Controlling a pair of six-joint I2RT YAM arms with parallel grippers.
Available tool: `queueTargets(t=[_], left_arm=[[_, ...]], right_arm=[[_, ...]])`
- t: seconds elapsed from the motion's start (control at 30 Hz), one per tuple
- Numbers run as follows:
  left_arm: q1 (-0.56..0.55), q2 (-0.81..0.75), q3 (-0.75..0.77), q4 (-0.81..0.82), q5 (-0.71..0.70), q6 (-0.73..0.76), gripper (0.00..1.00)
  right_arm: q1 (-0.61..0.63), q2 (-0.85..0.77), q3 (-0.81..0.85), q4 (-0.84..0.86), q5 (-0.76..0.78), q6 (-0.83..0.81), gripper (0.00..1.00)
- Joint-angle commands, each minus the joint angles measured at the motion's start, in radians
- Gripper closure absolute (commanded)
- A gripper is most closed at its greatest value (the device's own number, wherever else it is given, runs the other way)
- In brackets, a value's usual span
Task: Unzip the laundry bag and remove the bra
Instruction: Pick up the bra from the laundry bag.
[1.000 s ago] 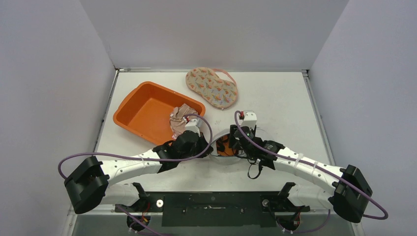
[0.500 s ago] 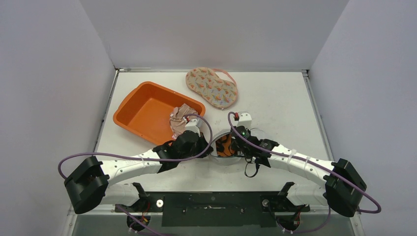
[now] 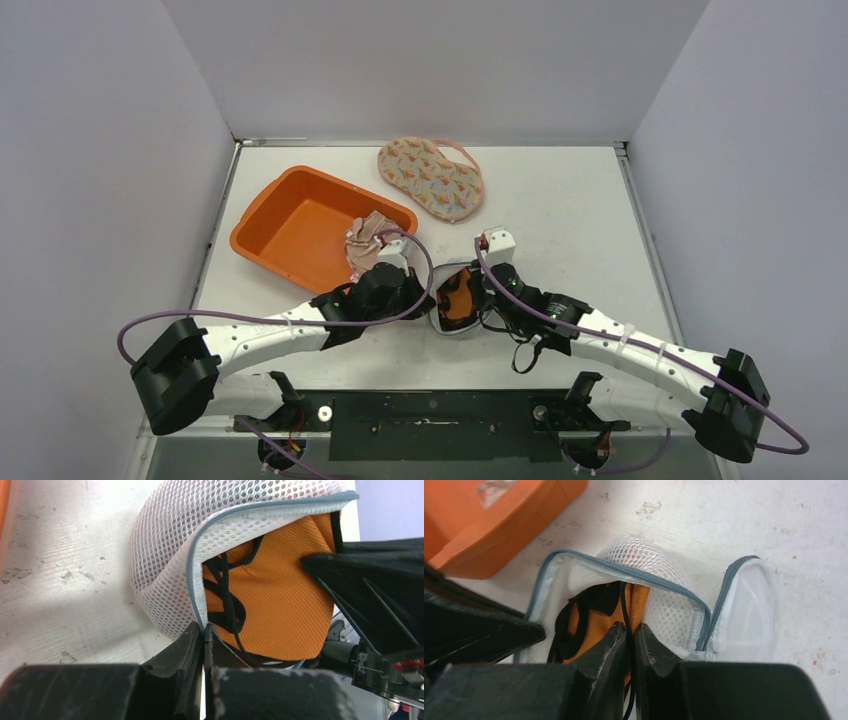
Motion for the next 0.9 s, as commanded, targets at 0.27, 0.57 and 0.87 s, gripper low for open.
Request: queueTargets(t=[0.27,0.57,0.87], left_arm=[[0.031,-0.011,0.185,-0.075,0.020,0.040,1.00],[0.044,0.020,0.147,-0.098,-0.022,0.048,1.00],[0.046,0.036,0.080,-0.018,0.018,0.009,1.00]], right_arm=[[0.119,-0.059,0.092,0.026,-0.124,-0.222,0.94],[0.093,-0.249,0.017,0.132,-0.048,-0.040,0.94],[0.066,-0.210,-0.029,0.109,-0.069,0.066,0.95]])
